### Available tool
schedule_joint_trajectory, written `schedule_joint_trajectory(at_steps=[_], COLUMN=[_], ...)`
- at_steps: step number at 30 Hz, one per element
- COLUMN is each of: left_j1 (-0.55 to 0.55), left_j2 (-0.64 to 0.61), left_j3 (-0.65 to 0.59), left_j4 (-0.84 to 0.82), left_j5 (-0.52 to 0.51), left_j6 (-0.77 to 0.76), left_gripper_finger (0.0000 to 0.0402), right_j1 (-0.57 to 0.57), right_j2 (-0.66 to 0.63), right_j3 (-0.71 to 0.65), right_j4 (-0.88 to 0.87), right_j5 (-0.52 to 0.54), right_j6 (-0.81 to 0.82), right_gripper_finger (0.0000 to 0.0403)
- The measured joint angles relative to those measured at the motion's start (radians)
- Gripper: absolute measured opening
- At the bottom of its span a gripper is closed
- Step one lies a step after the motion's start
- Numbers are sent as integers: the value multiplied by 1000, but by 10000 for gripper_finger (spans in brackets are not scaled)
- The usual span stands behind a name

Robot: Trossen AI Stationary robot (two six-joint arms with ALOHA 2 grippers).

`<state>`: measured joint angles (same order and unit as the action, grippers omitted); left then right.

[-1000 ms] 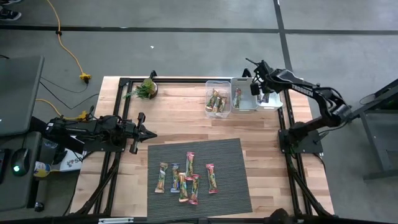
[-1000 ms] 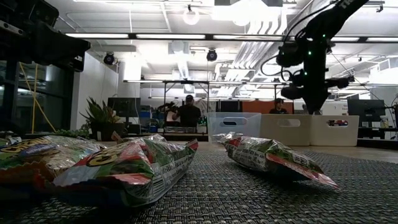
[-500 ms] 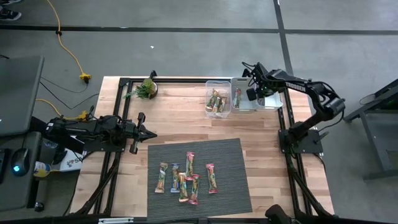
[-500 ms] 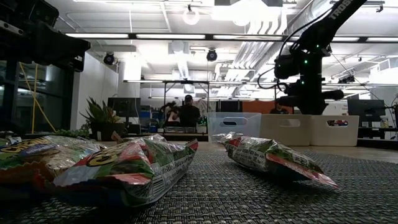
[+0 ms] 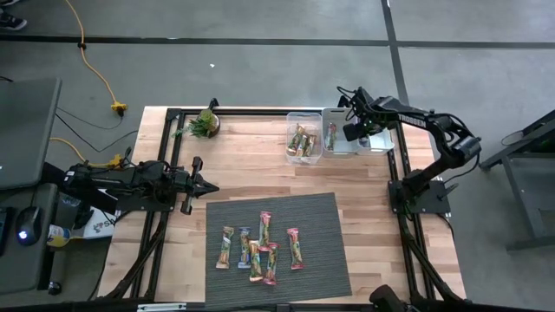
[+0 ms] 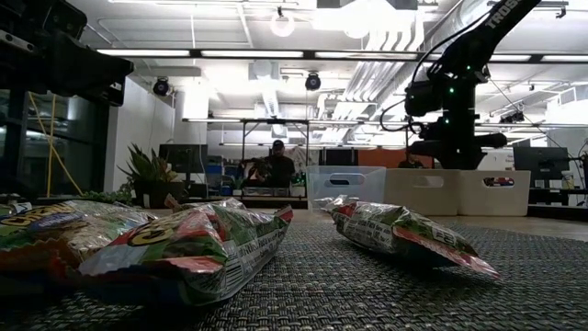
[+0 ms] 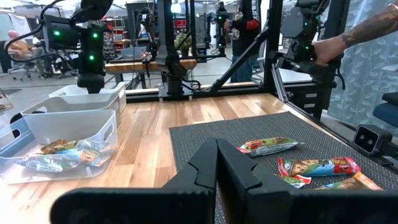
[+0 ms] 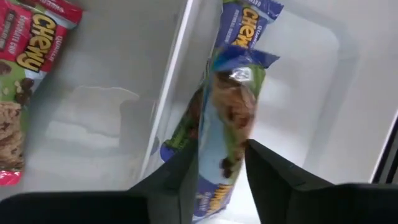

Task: Pick and place Granola Bars by type
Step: Put the blue granola bar into the white bin, then put the red granola bar into the gray bin

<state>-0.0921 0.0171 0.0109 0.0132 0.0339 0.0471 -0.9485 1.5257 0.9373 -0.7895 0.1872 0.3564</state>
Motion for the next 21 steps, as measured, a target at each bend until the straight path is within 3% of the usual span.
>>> schedule_joint_trajectory(at_steps=[13, 21], left_j1=[0, 0], left_j2=[0, 0], left_j3=[0, 0], left_j4=[0, 0], left_j5=[0, 0], left_j6=[0, 0], left_gripper_finger=[1, 1], right_j1=[35, 191], right_j2=[0, -1], right_j3=[289, 525], right_j4=[-176, -143], right_j5=[67, -30], right_j6=[-25, -43], right_gripper_finger=[178, 179])
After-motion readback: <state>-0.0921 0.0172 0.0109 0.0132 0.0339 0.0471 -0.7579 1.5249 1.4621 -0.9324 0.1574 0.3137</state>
